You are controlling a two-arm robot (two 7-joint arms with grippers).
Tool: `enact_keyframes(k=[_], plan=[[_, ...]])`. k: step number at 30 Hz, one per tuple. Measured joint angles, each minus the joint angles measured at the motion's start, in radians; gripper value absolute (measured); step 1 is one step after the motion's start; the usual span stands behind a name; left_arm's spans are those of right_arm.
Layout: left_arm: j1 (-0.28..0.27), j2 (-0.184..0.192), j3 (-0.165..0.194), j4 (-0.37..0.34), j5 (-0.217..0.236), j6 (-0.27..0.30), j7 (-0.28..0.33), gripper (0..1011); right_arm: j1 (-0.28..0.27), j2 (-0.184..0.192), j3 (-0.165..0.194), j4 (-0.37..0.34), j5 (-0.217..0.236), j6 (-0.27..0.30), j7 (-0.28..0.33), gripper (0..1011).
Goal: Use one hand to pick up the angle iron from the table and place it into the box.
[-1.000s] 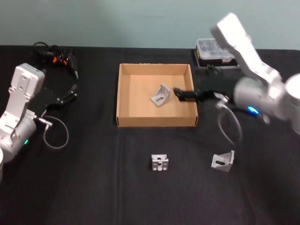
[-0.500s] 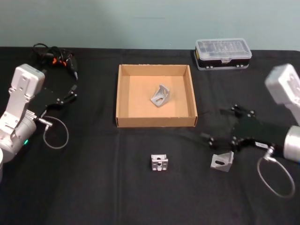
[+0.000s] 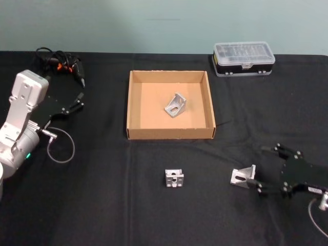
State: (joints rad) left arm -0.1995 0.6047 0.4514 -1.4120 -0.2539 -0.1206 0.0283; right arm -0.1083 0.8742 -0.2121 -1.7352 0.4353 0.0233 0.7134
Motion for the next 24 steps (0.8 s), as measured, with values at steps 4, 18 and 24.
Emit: enact_keyframes(k=[4,18,24], plan=[[0.000,0.000,0.000,0.000,0.000,0.000,0.000,1000,0.003,0.011,-0.018,0.034,-0.001,-0.029,0.018,1004],[0.000,0.000,0.000,0.000,0.000,0.000,0.000,1000,0.051,-0.022,-0.081,0.119,0.033,-0.015,0.009,1004],[0.000,0.000,0.000,0.000,0.000,0.000,0.000,1000,0.083,-0.044,-0.106,0.148,0.050,-0.002,0.002,1004]])
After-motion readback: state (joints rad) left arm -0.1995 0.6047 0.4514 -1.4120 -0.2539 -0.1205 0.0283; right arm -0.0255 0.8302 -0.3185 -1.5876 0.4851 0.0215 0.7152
